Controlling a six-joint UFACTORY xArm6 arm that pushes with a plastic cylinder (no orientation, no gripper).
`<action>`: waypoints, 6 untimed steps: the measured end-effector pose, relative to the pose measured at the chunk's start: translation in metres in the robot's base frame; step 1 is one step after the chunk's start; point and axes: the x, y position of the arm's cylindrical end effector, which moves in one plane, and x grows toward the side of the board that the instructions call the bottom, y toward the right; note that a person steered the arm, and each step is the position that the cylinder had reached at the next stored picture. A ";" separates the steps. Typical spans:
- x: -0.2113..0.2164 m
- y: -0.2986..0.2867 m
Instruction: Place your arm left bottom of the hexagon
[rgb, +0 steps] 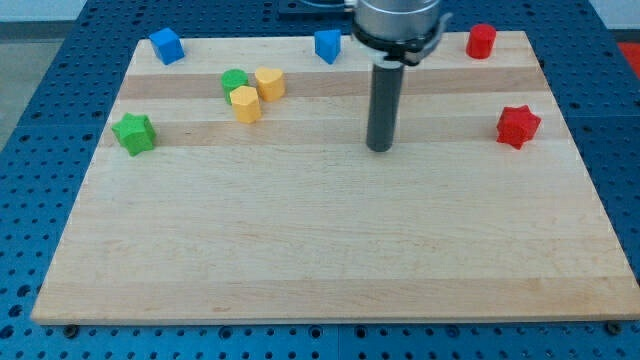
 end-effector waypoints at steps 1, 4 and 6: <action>0.000 -0.023; 0.045 -0.046; 0.023 -0.133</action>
